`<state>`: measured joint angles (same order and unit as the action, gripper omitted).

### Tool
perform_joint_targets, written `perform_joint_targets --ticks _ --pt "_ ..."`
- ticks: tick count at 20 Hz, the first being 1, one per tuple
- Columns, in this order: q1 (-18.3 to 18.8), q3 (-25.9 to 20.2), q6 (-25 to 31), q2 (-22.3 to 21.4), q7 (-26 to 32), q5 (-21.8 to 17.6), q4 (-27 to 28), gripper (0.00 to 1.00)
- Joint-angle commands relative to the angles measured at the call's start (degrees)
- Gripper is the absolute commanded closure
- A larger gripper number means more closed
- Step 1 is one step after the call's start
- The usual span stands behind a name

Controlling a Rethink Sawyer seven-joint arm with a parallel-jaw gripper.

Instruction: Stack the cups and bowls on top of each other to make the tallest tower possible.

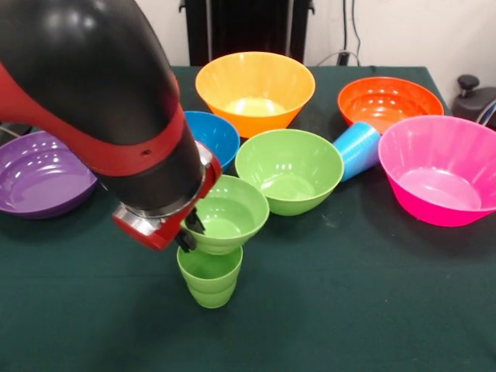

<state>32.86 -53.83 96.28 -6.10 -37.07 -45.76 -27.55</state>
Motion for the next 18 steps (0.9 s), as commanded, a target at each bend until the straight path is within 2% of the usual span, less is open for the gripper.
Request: perform_joint_targets --ticks 1,8,18 --pt "-3.43 2.26 -3.37 2.6 -15.54 -0.15 2.13 1.0" --pt "-3.67 1.18 -4.73 3.59 -14.17 -0.28 3.74 1.0" --pt "-4.07 -2.79 -1.97 5.03 -8.73 -4.23 9.25 1.0"
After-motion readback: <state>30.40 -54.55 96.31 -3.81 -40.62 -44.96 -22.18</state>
